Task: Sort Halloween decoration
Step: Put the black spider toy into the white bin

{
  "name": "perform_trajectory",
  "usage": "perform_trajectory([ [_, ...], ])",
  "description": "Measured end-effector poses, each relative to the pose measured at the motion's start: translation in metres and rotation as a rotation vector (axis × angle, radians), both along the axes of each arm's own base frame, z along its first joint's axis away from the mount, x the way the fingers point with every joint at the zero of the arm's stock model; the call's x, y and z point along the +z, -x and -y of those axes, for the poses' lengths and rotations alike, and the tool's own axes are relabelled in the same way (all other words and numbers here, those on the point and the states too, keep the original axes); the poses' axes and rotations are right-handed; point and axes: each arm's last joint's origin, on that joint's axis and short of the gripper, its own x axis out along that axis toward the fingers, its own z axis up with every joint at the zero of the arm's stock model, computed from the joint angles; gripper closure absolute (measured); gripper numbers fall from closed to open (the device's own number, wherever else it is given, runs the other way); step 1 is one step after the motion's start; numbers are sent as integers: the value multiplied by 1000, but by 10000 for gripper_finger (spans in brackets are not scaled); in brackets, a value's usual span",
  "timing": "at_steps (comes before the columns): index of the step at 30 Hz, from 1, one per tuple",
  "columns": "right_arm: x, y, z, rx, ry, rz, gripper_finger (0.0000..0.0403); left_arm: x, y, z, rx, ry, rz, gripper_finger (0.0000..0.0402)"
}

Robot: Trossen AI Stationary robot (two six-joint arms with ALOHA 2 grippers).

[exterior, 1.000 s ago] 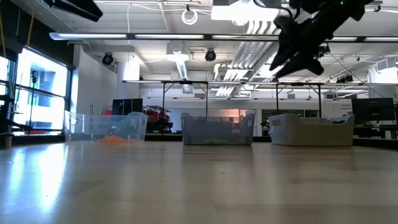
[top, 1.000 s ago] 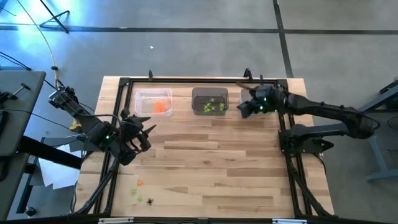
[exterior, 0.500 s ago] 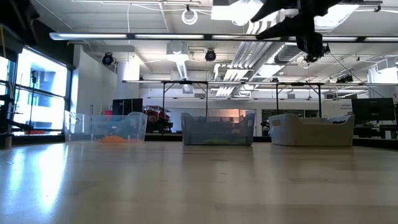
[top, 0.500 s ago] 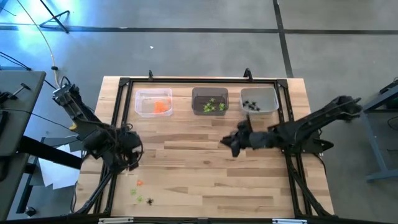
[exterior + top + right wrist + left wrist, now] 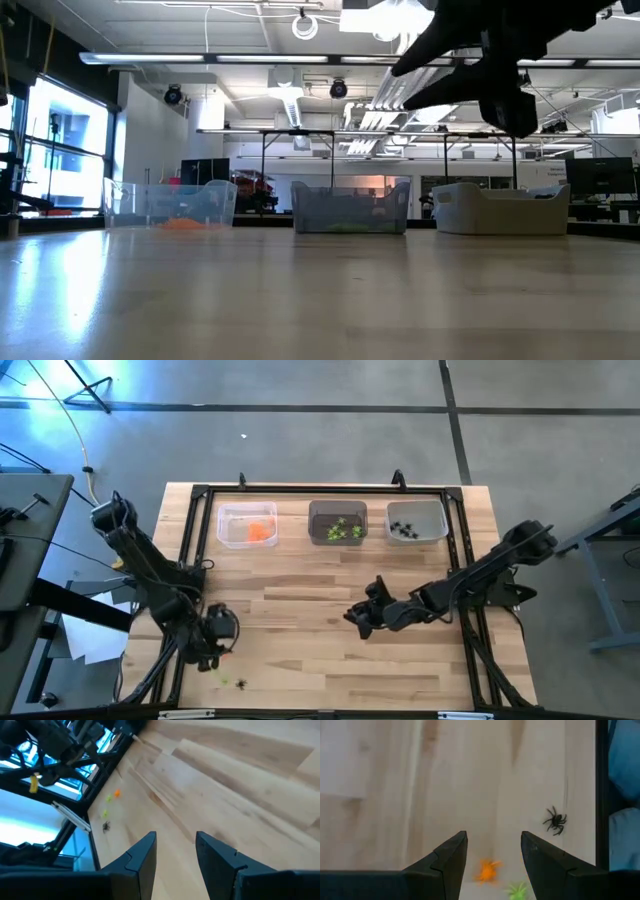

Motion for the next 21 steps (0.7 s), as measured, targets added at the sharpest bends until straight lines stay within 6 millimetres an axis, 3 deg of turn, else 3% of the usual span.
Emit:
perform_trajectory([
  [11,-6,-2,-28,64,-61,94,270,-30,-24,44,-97,226,-2,227],
  [17,-5,4,-39,72,-57,116,270,-55,-26,53,-92,191,-75,227],
  [21,-5,7,-43,86,-57,116,270,-60,-30,60,-110,158,-79,227],
])
